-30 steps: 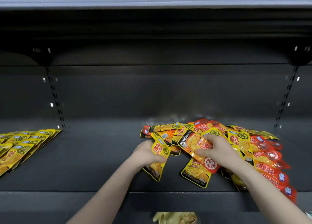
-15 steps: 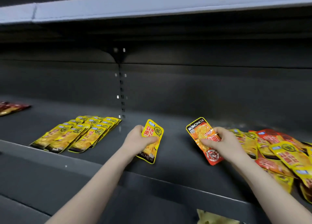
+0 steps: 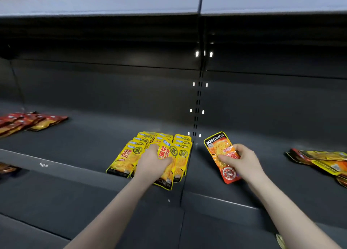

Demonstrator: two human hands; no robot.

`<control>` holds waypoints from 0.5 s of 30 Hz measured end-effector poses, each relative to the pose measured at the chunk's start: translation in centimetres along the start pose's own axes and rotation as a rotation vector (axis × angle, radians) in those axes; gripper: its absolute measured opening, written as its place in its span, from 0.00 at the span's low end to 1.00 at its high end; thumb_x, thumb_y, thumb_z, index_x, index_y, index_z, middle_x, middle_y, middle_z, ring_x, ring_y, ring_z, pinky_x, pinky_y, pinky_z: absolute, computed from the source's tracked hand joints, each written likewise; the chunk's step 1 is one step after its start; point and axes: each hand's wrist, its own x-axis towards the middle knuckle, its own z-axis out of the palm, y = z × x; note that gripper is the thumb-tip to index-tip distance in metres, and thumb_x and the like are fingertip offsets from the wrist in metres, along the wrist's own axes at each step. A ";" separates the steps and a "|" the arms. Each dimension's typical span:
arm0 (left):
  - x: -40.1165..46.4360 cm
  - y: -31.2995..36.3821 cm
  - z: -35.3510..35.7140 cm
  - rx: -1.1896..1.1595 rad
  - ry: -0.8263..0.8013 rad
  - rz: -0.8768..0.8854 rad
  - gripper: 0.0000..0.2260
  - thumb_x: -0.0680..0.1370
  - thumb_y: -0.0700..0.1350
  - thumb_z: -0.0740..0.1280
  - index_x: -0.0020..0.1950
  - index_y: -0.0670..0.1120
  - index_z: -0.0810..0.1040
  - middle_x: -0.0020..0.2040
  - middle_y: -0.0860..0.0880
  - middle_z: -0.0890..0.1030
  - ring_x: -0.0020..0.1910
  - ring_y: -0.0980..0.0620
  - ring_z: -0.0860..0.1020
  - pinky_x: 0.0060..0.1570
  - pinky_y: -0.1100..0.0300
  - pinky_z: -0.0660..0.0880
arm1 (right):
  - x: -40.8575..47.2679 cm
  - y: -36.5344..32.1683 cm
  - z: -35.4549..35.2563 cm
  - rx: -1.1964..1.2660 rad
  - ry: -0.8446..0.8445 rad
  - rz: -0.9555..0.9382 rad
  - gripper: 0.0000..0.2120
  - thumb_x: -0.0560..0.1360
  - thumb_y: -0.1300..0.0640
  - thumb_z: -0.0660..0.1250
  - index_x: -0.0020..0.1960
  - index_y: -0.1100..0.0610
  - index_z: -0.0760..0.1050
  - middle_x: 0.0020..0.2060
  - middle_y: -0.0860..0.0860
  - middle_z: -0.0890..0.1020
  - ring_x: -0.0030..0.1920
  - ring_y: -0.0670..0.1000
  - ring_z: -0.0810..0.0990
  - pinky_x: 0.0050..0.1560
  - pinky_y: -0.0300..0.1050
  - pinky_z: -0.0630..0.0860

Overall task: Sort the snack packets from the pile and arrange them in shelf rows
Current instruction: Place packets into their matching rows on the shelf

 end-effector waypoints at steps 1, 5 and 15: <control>0.1 -0.3 -0.3 -0.002 0.000 0.007 0.24 0.76 0.49 0.67 0.69 0.41 0.66 0.62 0.43 0.75 0.58 0.44 0.73 0.50 0.58 0.66 | -0.1 -0.2 0.6 0.006 0.007 0.004 0.08 0.68 0.60 0.74 0.42 0.57 0.75 0.41 0.55 0.83 0.43 0.57 0.82 0.48 0.52 0.77; 0.3 -0.8 -0.5 -0.043 -0.042 0.053 0.17 0.77 0.50 0.67 0.62 0.45 0.67 0.49 0.49 0.74 0.50 0.46 0.71 0.48 0.57 0.67 | -0.4 -0.8 1.7 -0.005 0.044 0.020 0.08 0.69 0.60 0.74 0.43 0.58 0.75 0.40 0.55 0.83 0.44 0.58 0.82 0.49 0.54 0.78; 0.6 -0.9 1.4 -0.016 -0.030 0.181 0.23 0.77 0.52 0.68 0.65 0.40 0.68 0.55 0.45 0.77 0.51 0.45 0.75 0.47 0.56 0.68 | -0.6 -0.3 1.5 -0.041 0.093 0.045 0.09 0.69 0.59 0.74 0.44 0.59 0.76 0.41 0.56 0.83 0.44 0.58 0.82 0.49 0.54 0.77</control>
